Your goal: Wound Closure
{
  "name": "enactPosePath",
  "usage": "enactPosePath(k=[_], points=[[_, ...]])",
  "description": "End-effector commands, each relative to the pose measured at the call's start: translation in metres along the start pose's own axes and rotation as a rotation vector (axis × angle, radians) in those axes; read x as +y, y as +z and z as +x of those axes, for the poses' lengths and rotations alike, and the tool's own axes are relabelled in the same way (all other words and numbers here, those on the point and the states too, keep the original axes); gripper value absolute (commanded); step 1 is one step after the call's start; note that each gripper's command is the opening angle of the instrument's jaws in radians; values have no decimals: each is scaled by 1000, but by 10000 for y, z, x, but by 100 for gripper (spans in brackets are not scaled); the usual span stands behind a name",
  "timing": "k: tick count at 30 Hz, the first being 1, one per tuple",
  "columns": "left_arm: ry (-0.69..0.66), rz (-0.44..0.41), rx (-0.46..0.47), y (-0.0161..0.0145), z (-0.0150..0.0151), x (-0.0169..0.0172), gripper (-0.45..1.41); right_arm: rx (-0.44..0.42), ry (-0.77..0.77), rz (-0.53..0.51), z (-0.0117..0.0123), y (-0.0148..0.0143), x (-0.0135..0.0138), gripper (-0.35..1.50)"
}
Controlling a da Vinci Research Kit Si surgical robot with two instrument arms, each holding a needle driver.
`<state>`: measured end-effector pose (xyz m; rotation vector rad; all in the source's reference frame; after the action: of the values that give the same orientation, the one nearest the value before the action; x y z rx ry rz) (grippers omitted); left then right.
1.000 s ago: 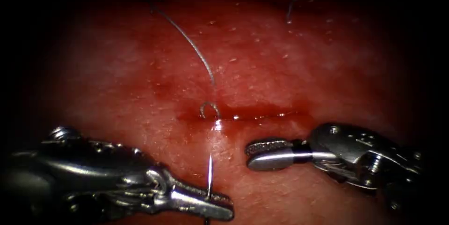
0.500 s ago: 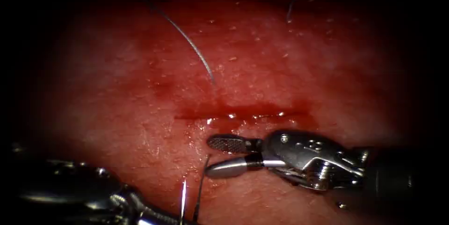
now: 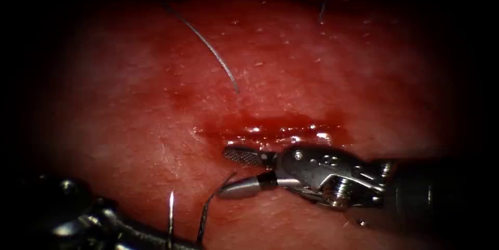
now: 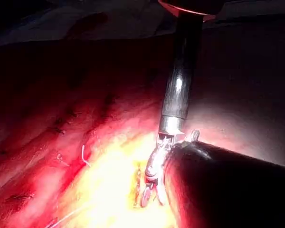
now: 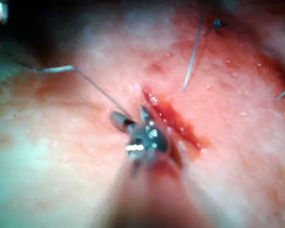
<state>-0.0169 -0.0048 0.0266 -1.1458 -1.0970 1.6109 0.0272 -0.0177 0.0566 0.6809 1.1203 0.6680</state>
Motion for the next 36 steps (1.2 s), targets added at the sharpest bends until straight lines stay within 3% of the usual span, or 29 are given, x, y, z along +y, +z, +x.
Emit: enactPosePath(k=[1,5,9,12,14,17,22,28,31,32,36], points=[[1,2,1,6,2,-4,-45,-2,3,3,-5,3,-1,46],[132,53,32,3,2,-9,-45,11,28,6,15,-13,-5,53],[355,116,59,-4,5,-13,-45,47,27,20,33,-25,-10,53],[471,154,69,-9,8,-13,-45,49,11,22,39,-29,-13,49],[527,177,70,-11,10,-11,-45,50,-12,21,40,-27,-14,32],[647,225,72,-15,14,-8,-45,48,-31,13,38,-20,-14,32],[767,286,71,-24,20,-2,-45,25,-49,-12,38,-13,-13,32],[795,321,71,-23,19,2,-45,32,-50,-34,35,-1,-14,24],[811,317,69,-22,18,4,-45,34,-50,-42,35,6,-14,5],[817,314,68,-23,17,6,-45,34,-50,-43,34,7,-15,-35],[835,314,65,-26,14,8,-45,28,-54,-75,35,6,-18,-35]])
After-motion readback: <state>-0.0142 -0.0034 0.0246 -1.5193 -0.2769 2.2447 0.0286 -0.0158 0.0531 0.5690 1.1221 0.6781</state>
